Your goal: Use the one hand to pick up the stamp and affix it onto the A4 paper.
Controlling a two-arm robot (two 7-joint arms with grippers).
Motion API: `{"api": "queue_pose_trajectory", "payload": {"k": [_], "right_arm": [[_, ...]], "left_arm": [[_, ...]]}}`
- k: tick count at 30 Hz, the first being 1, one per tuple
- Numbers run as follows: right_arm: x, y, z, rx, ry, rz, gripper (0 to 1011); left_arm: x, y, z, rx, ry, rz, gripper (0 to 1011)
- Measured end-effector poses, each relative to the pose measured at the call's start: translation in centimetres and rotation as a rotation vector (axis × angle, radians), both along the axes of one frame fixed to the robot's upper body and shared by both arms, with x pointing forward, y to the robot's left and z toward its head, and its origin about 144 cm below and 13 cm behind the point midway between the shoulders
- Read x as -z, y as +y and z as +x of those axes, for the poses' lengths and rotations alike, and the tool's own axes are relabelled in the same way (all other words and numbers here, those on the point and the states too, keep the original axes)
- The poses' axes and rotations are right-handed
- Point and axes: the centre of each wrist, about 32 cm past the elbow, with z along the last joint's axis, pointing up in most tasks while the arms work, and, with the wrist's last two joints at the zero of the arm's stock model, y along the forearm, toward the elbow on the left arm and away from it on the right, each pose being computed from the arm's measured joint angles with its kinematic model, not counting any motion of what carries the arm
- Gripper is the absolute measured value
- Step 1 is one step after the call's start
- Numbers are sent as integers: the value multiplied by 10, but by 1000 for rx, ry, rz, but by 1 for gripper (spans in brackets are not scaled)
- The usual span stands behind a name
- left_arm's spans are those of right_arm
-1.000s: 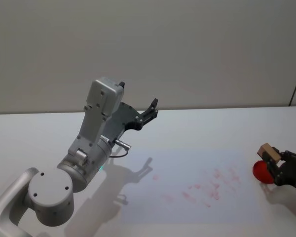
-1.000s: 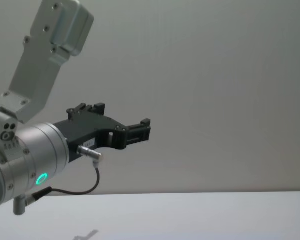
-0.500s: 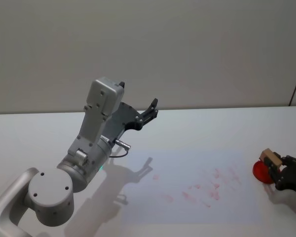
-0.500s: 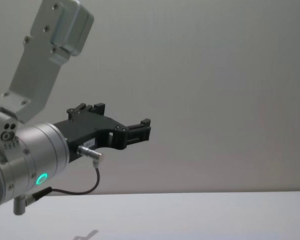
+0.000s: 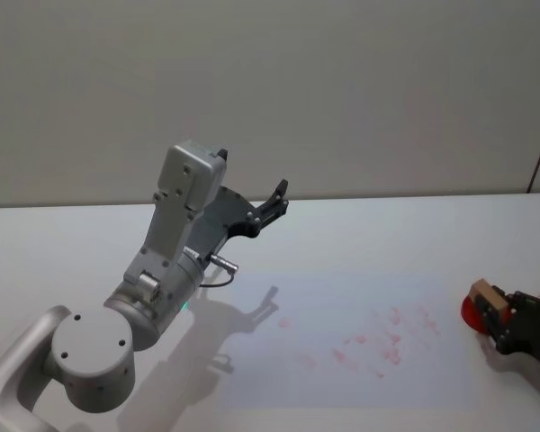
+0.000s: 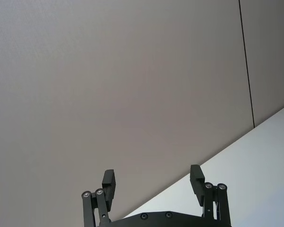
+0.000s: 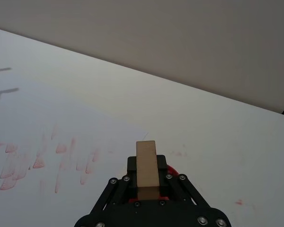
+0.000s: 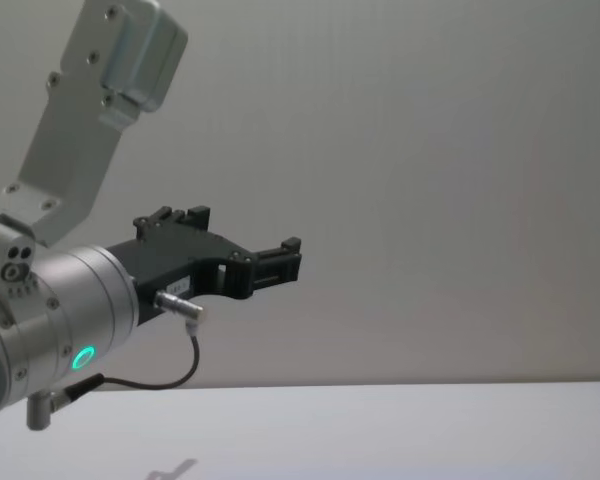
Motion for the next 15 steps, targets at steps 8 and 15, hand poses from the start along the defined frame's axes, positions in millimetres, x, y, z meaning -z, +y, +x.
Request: {"api": "queue_pose_trajectory", "payload": {"k": [8,15], "right_arm": [[4,1,1,-1,14,-17,220],[6,1,1,4,20,-29,221]], "left_arm": [[0,0,0,0,0,0,1001],[0,0,0,0,0,0,1001]]}}
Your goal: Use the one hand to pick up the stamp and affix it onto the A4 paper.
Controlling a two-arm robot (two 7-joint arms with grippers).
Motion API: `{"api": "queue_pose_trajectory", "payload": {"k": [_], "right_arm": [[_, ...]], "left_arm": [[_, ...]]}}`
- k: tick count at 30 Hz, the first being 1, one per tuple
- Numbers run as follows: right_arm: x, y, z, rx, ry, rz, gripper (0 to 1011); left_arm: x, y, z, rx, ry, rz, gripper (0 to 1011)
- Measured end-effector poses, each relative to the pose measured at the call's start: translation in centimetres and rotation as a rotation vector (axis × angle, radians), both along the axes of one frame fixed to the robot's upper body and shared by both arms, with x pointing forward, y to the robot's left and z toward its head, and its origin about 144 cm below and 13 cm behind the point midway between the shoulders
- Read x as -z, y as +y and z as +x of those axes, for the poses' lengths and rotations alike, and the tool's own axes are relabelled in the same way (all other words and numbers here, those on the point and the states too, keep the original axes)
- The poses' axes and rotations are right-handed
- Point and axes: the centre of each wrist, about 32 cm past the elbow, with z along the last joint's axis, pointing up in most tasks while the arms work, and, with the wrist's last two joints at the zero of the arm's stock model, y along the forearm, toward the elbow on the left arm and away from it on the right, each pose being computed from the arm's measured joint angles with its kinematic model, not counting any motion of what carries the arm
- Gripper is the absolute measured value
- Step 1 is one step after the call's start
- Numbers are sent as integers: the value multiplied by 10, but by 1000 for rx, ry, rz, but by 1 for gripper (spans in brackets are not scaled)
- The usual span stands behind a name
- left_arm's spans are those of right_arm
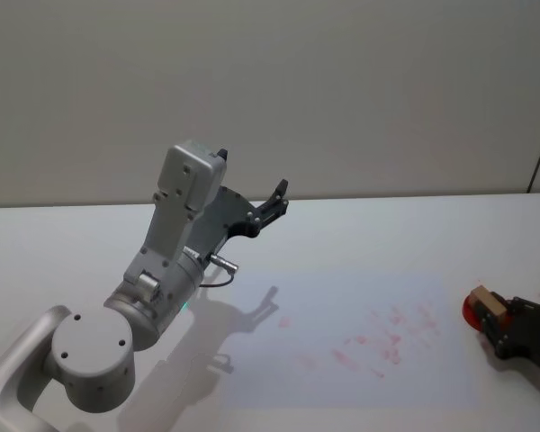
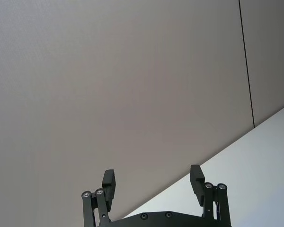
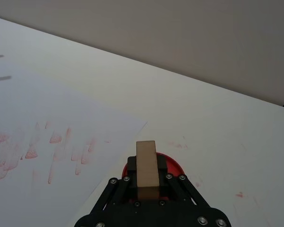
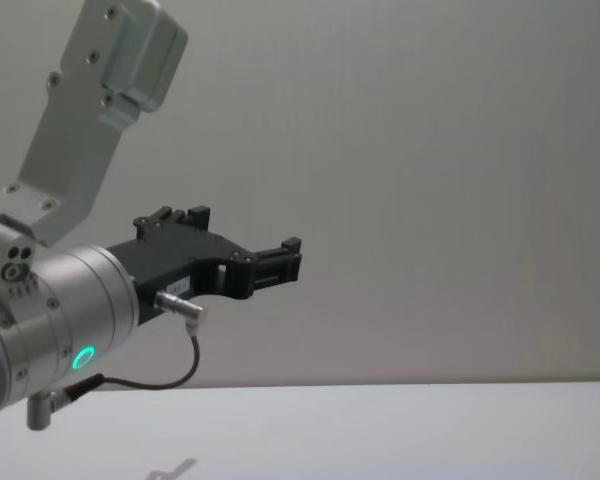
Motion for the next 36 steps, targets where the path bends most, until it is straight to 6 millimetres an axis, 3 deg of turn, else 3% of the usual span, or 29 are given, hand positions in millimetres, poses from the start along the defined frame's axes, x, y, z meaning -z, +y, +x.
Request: {"api": "queue_pose_trajectory", "payload": {"k": [7,9,13,23,26,33,36], "right_arm": [[2,0,0,5,5,-10,221],[2,0,0,6,6,-10,263],[3,0,0,6,2,-9,423],[0,1,1,14,-15,13,683],[-2,1,2,20,-27,26,817],[-7,3,4,30,-45,47,998],[-8,4,4,35,-51,54,1001]], "left_arm": [[0,0,0,0,0,0,1001],[0,0,0,0,0,0,1001],[0,0,0,0,0,0,1001],[0,0,0,0,0,0,1001],[0,0,0,0,0,0,1001],[0,0,0,0,0,0,1001],[0,0,0,0,0,0,1001]]}}
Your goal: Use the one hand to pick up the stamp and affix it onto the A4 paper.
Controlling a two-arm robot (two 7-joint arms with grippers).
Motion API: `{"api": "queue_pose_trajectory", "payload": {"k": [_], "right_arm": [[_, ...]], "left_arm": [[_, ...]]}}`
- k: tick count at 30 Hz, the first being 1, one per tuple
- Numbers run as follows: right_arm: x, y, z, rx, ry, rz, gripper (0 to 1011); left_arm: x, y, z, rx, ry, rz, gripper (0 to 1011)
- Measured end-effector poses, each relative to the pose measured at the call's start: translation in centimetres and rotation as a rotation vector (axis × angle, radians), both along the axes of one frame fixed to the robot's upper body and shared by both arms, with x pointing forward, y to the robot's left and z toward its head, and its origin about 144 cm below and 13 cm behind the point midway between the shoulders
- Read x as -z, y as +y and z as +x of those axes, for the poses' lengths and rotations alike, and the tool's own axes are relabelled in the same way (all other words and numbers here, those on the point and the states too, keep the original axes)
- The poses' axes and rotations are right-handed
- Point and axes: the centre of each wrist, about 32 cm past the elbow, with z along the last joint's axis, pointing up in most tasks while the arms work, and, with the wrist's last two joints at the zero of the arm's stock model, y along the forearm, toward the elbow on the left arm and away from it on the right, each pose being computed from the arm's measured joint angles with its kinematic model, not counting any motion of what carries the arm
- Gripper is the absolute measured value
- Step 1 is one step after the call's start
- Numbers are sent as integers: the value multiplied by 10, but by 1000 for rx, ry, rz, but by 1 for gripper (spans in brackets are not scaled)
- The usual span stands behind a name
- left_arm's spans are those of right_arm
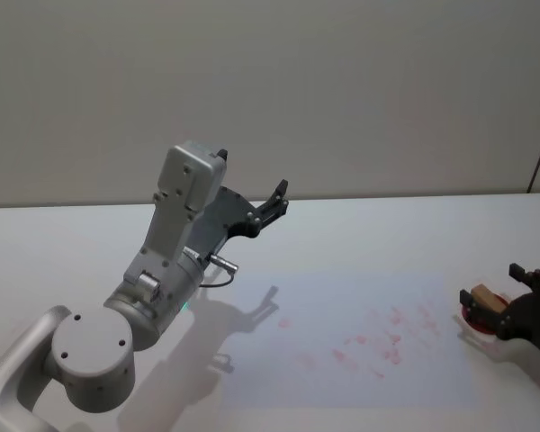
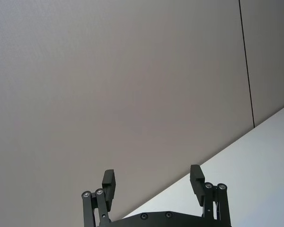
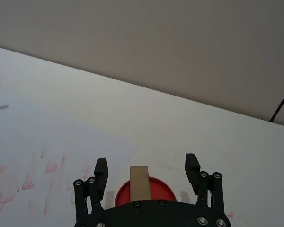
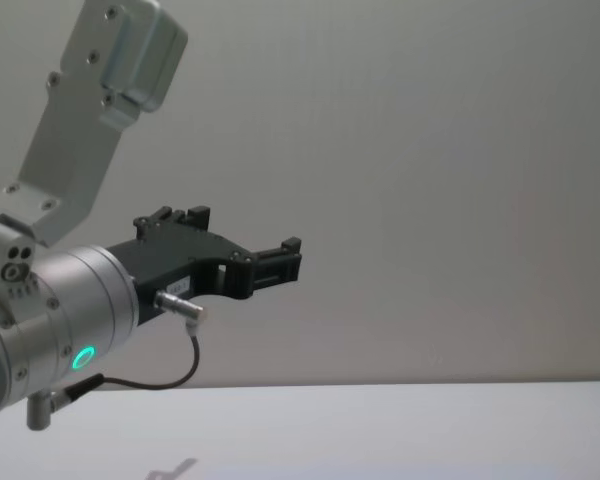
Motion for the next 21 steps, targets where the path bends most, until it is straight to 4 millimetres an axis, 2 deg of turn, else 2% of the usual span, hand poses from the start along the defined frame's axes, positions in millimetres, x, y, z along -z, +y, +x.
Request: {"api": "queue_pose_trajectory", "payload": {"k": [11,21], "right_arm": [[-5,3,-2,29,-28,20,1001],[-8,9,-17,58,-56,31,1001]], "left_arm": [[0,0,0,0,0,0,1001],[0,0,0,0,0,0,1001]]}}
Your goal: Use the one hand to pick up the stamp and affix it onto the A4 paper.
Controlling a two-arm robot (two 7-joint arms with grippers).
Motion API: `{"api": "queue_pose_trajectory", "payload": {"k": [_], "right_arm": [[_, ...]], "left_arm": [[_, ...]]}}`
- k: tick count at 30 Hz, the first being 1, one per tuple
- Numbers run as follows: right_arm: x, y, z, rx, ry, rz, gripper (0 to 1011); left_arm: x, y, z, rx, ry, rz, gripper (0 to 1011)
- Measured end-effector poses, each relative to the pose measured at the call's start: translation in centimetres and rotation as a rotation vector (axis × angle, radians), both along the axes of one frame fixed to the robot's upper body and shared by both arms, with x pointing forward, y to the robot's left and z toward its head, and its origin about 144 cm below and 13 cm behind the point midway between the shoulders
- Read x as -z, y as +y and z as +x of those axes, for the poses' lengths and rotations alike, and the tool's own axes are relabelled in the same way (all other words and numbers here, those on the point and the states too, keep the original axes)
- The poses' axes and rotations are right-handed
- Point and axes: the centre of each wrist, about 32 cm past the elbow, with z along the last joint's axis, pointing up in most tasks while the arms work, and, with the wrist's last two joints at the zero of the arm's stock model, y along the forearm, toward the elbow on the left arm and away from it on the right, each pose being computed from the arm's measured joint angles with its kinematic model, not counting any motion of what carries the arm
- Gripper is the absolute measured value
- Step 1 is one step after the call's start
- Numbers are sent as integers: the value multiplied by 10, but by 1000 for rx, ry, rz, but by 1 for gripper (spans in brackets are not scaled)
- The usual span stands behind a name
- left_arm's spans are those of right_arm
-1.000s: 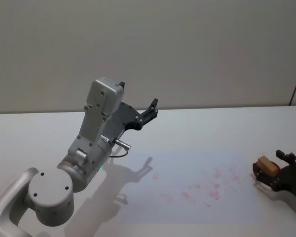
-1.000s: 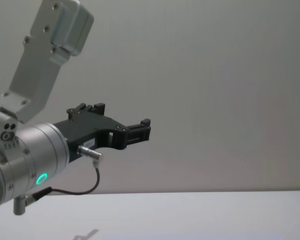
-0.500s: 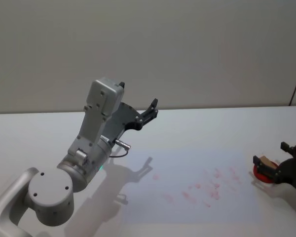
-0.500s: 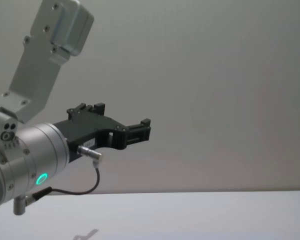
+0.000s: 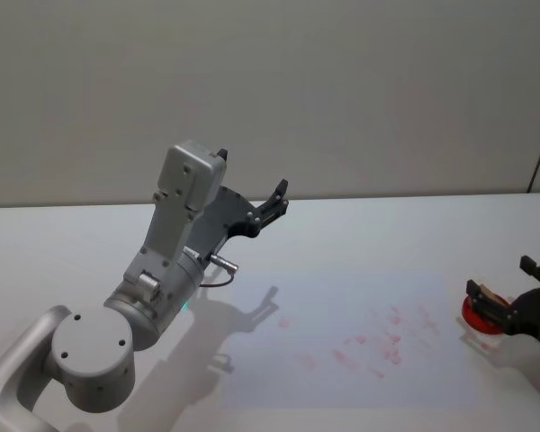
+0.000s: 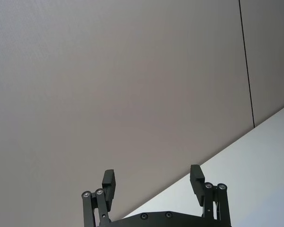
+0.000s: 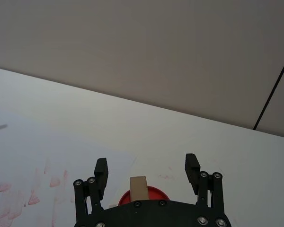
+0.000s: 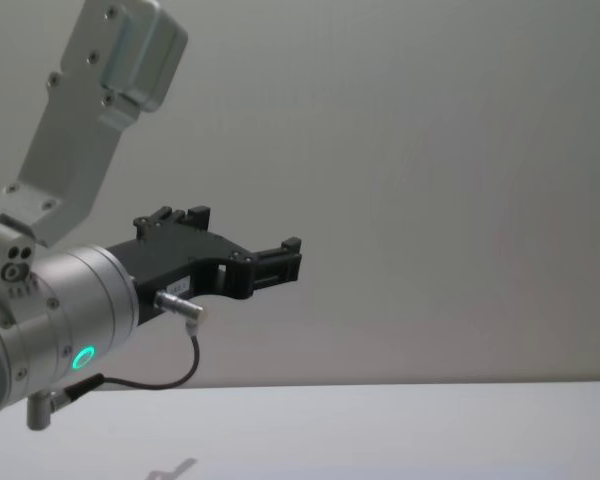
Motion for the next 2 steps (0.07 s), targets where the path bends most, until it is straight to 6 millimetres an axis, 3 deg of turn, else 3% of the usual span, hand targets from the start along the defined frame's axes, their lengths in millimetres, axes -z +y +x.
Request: {"api": "queue_pose_trajectory", "payload": {"k": [2], "right_arm": [[-1,1,-2,4,-4,1,1001]], "left_arm": [[0,0,0,0,0,0,1001]]}}
